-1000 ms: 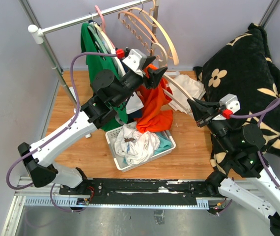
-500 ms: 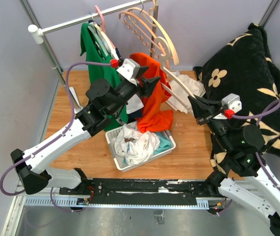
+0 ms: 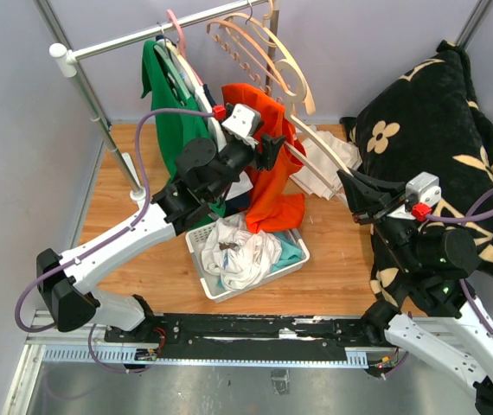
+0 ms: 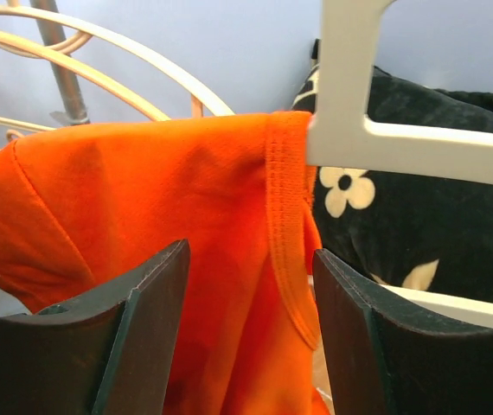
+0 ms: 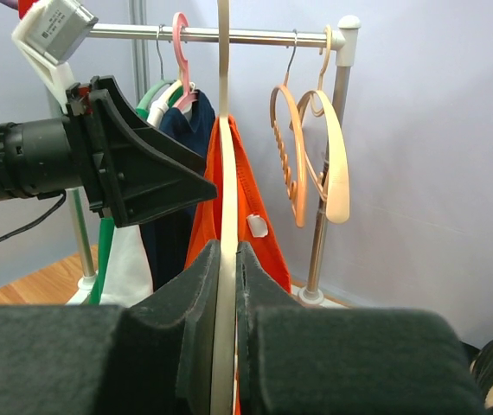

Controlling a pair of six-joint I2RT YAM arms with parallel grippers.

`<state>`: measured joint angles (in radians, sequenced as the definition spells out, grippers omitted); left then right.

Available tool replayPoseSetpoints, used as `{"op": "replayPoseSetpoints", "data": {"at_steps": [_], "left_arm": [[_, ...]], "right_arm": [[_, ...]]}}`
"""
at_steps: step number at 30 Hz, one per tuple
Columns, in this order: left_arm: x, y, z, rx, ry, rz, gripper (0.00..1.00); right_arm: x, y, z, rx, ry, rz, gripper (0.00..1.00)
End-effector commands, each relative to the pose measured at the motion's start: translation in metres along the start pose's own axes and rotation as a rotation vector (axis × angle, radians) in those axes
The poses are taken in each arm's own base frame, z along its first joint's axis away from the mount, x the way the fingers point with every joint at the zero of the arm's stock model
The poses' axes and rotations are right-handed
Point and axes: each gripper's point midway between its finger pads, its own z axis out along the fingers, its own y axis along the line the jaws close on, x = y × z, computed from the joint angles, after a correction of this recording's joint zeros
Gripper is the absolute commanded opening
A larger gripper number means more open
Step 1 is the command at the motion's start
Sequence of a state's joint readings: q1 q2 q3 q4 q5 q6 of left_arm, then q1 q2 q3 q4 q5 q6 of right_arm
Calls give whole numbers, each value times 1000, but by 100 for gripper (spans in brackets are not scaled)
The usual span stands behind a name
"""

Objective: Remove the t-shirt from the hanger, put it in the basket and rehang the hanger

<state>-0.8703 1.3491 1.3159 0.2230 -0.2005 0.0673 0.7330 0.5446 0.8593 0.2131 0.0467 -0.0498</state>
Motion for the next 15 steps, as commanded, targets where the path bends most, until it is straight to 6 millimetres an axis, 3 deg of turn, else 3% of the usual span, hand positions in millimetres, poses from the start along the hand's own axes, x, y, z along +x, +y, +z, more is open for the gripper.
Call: {"op": "replayPoseSetpoints", "data": {"at_steps": [1,5,12,15], "left_arm": [[-20,7,5,-52,-74,3,63],[-25,6,11,-51,-90,8,55],[-31,6,19,-55,-116,5,1],[-39,12,17,-87,-134,6,0]], "right_arm": [[-40,-2,-5,-6,-136,-7,1],[-41,-2,-7,-7,-139,-6,1],[-43,-5,-12,4,-139,-9,1],[-43,-7,-16,11,-139,-16,1]]}}
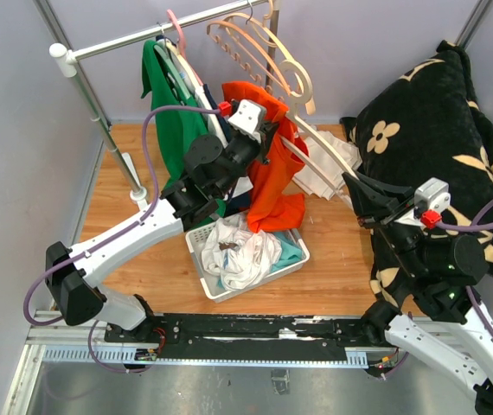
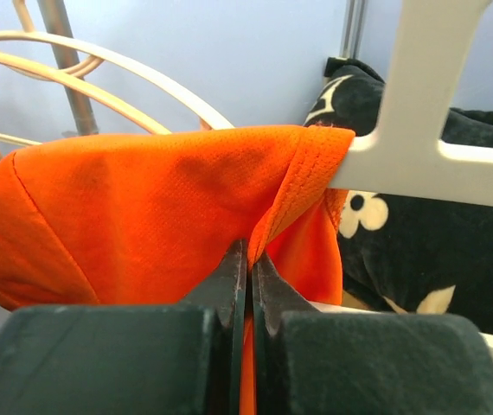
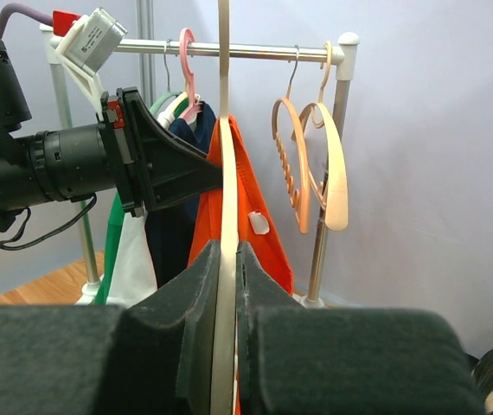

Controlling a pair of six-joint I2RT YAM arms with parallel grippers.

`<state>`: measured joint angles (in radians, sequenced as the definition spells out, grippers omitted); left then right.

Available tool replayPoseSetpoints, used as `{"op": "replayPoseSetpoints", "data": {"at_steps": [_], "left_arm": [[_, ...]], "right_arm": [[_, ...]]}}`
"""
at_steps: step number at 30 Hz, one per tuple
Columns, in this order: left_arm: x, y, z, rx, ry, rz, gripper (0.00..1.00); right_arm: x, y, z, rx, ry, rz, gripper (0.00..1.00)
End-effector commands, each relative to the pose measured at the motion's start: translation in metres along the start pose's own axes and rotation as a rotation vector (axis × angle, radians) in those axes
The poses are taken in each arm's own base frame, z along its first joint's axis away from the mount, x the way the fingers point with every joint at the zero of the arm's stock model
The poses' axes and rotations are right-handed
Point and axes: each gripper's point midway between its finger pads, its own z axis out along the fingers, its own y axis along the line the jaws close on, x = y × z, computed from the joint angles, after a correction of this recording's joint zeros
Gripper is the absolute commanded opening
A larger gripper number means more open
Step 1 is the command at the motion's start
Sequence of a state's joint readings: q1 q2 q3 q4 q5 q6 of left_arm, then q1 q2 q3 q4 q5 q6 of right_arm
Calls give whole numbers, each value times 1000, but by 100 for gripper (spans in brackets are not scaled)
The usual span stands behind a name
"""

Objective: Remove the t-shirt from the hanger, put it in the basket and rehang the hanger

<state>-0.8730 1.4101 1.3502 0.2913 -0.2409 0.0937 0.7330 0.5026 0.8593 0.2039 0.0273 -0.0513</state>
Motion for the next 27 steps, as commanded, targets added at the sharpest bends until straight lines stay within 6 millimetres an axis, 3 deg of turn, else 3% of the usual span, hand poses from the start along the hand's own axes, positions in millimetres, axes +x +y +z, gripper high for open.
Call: {"op": "replayPoseSetpoints", "data": {"at_steps": [1,6,13,19,27], "left_arm": [[-39,13,1,-68,-105,-9,0],[-59,35,0,-176,-130,37,0],[-72,75,12,-272,-118,78,1],[-65,101,29,-305,-101,76,0],[-54,106,40,-310,-75,77,0]], "right_arm": [[-31,-8,-8,27,-104,-24,1],[-39,-12,-20,40,-121,-50,1],[-56,-14,-42,31,-164,-80,1],[-72,-16,-59,32,-196,-99,1],[-78,-20,-70,49,-201,-112,1]]}}
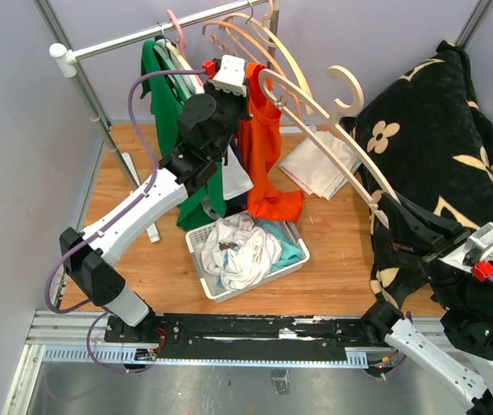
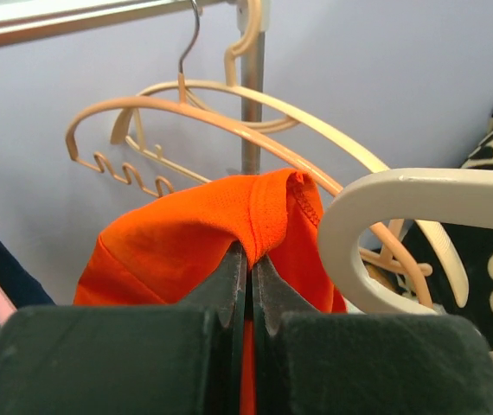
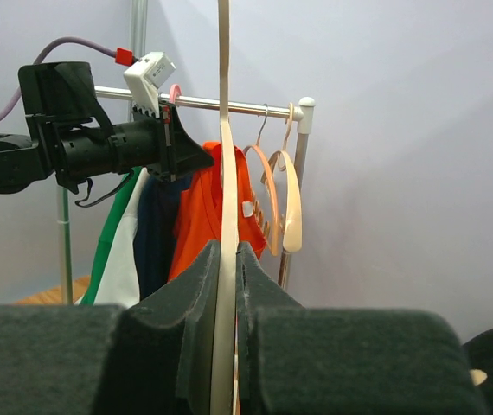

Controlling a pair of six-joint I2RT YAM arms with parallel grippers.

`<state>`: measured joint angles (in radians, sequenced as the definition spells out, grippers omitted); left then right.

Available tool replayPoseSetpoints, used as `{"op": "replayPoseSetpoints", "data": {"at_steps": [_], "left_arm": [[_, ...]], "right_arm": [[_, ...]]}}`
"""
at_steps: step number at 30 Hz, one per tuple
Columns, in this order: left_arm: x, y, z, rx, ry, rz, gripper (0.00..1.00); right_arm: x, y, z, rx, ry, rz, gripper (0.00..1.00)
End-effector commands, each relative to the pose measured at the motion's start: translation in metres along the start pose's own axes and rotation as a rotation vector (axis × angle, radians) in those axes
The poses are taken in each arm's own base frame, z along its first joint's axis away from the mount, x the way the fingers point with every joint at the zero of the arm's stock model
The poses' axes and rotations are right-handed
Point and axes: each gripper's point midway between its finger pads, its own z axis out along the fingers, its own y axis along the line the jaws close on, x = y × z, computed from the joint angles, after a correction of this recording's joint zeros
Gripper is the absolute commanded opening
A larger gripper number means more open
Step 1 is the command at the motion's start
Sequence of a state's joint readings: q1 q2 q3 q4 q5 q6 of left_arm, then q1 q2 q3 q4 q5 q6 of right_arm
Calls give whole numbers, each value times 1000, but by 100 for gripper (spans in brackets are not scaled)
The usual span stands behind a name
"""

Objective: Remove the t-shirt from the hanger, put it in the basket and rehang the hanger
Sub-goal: Remove the T-shirt from the hanger, then place the hanger on the clothesline.

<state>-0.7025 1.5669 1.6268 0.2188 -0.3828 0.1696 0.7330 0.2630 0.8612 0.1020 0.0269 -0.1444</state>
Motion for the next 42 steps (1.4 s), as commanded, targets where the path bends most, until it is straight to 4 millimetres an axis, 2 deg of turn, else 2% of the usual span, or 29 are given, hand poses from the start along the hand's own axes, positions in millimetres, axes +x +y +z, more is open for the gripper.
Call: {"op": "replayPoseSetpoints", "data": {"at_steps": [1,6,12,13,19,25,30,35,42], "left_arm": [[-19,2,0,4,-38,-34,1],[-15,-11,-15,102,-25,-50,0],[-7,-24,-55,250,12,-69,1],[-11,-24,-64,265,10,-78,1],[5,-26,-106,343,41,-136,0],[21,-37,-141,448,55,-184,1],[22,-47,-167,546,36,-212,1],[23,-46,-184,575,40,-223,0],[30,-37,-198,549,66,-236,0]], "right_arm": [[-28,-11,-8,35,-66,-30,1],[-33,-20,-9,82,-85,-37,1],[-33,-23,3,103,-97,-47,1],[-32,-23,7,105,-94,-46,1],[-12,-22,40,127,-51,-35,1],[13,-16,82,135,-20,-24,1],[30,-10,116,132,-25,-13,1],[45,-1,149,101,-17,-8,1],[58,5,180,87,-29,16,1]]}}
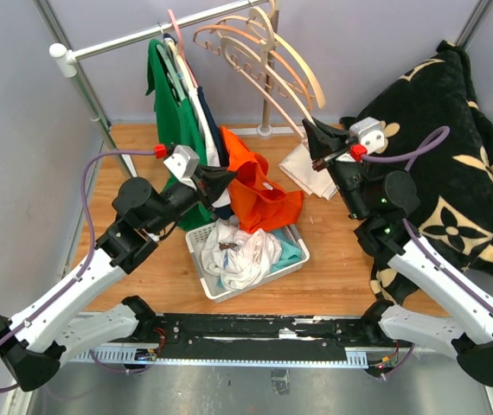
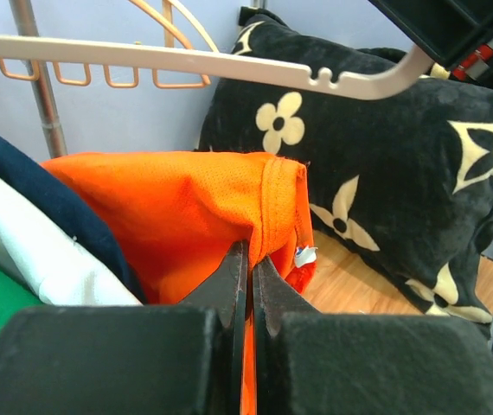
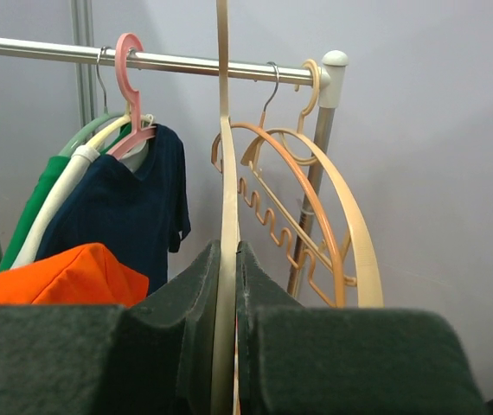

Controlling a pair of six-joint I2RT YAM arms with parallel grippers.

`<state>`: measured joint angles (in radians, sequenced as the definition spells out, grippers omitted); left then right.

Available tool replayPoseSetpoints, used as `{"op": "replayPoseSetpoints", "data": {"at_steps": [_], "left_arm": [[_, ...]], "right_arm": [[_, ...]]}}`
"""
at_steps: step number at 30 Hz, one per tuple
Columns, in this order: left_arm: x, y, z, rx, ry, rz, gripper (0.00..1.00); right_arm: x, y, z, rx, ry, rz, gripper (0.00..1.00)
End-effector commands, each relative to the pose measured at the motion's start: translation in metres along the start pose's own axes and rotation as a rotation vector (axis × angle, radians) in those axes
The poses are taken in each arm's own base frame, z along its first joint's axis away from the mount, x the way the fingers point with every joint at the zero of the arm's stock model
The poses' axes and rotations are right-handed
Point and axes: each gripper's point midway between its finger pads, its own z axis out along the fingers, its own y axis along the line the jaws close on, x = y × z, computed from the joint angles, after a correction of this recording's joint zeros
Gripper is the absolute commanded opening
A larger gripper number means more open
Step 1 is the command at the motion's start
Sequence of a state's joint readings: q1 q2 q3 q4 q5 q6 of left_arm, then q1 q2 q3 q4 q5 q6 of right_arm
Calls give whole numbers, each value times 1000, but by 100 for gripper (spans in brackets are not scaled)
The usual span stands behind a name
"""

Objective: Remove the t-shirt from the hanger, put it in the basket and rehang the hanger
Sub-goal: Place the hanger on the clothesline.

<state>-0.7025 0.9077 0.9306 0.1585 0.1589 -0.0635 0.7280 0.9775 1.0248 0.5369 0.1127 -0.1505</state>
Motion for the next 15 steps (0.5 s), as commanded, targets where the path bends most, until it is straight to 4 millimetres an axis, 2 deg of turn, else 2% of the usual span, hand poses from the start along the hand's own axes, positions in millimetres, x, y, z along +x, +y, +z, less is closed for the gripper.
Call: {"op": "replayPoseSetpoints", "data": {"at_steps": [1,7,15], "left_arm": [[-7,-3,-10,3,-22,-15,0],[-9,-5,-20,0,-31,-27,1],[-17,-5,-31,-11,-47,-18,1]], "right_arm": [[-44,-8,20,21,-156,46,1],[-39,-7,45,9,-179,75,1],[-15,-4,77,-14,-181,136,1]]}}
